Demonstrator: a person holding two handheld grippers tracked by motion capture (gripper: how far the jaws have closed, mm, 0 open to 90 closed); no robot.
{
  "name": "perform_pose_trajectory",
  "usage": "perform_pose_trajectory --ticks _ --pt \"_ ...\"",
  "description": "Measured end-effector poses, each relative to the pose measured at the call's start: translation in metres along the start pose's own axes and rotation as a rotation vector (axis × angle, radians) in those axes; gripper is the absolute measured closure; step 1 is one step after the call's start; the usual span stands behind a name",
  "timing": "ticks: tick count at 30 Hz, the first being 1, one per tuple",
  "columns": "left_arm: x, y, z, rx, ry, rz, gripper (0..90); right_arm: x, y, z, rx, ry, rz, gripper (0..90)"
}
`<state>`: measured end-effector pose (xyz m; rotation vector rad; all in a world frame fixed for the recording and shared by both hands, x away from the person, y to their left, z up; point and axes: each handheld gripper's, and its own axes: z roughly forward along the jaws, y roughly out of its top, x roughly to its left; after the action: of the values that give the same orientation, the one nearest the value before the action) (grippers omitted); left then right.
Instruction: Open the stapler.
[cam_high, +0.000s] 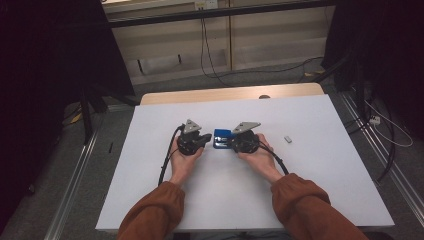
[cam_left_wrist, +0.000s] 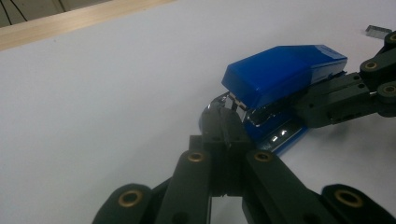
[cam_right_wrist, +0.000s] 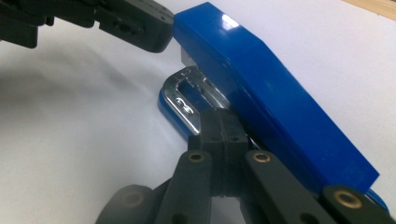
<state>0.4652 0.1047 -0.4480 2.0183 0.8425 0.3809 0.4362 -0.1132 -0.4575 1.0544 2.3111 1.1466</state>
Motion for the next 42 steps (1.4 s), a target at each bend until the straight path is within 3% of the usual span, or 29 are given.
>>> perform_pose_trajectory --ticks 2,6,8,12,24,27,42 --pt "0.0007 0.0009 0.0012 -0.003 -0.011 -0.009 90.0 0.0003 0.0003 0.0003 0.001 -0.001 -0.009 90.0" --pt "-0.0009 0.0039 0.0032 0.012 0.005 0.023 90.0 0.0001 -0.0006 0.0005 -0.002 -0.001 -0.006 90.0" --pt "-0.0016 0.0036 0.0037 0.011 0.021 0.018 90.0 -0.0006 -0.0007 0.0006 -0.003 0.004 -0.004 90.0" --pt "-0.0025 0.0024 0.0046 0.031 0.015 0.045 90.0 -0.0007 -0.0008 0.0003 -0.002 0.004 -0.001 90.0" --pt "-0.0052 0.0027 0.0103 0.028 0.002 0.045 90.0 -0.001 -0.0021 0.0006 -0.013 0.003 0.002 90.0" --pt "-0.0063 0.0038 0.01 0.03 0.016 0.06 90.0 -0.0011 -0.0024 0.0004 -0.013 0.005 0.003 90.0" --pt "-0.0065 0.0085 0.0094 -0.003 0.009 0.029 90.0 -0.0025 -0.0033 0.0017 -0.027 0.021 0.012 90.0"
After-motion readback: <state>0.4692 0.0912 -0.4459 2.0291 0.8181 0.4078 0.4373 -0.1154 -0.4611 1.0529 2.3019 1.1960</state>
